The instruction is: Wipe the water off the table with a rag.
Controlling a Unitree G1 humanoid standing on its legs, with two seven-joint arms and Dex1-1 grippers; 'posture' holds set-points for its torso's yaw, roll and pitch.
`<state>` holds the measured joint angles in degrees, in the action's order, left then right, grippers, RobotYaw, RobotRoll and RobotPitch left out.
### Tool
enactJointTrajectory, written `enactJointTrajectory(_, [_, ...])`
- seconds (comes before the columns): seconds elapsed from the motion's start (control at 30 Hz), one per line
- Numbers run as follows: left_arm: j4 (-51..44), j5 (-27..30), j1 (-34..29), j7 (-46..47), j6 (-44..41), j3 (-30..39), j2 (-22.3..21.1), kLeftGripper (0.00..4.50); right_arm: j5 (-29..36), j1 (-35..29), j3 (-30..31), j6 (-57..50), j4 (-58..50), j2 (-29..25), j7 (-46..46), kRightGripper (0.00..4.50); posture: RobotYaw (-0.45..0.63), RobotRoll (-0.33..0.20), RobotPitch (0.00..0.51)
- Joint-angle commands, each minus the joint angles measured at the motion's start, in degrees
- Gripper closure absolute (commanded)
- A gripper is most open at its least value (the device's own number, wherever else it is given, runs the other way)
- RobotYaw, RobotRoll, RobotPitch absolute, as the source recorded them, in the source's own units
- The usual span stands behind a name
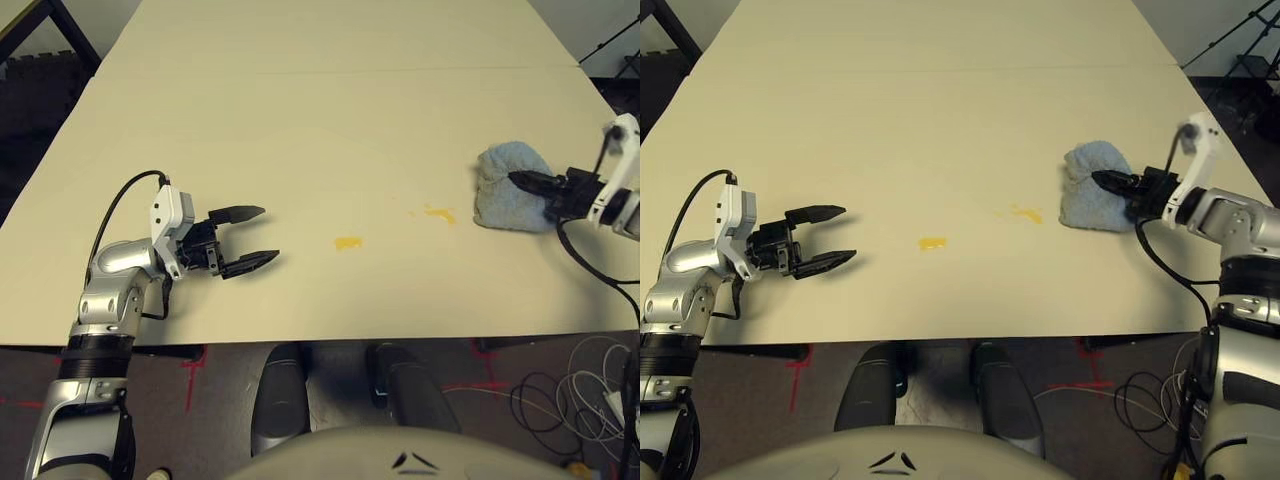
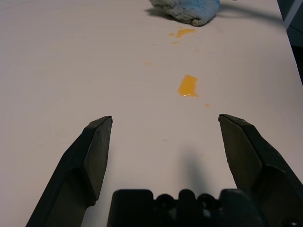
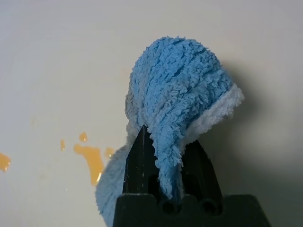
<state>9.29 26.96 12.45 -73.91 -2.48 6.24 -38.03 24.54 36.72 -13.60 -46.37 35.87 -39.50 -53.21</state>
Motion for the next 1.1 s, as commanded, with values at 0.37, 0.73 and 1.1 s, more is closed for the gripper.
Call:
enactJointTrajectory(0.37, [-3.78,-0.06,-2.51,1.23,-0.58,0.32,-1.03,0.00,0.92,-0.51,7.34,-10.10,-12.28,14.00,5.44,4.38,0.19,0.000,0.197])
enactJointTrajectory(0.73, [-5.07,0.06,-2.63,1.98,-1.37,0.02,-0.71,0.00,1.18,-4.55,10.30,-15.01,-21.98,22.01,10.36,4.38,0.19,0.000,0.203])
enactJointTrajectory(1.1, [-3.88,-0.45,-2.17,1.35,-1.19,0.02,-1.46,0.00,1.01,-2.70,4.91,-10.71,-14.65,7.58,6.76,4.38,0.18,0.000,0.203])
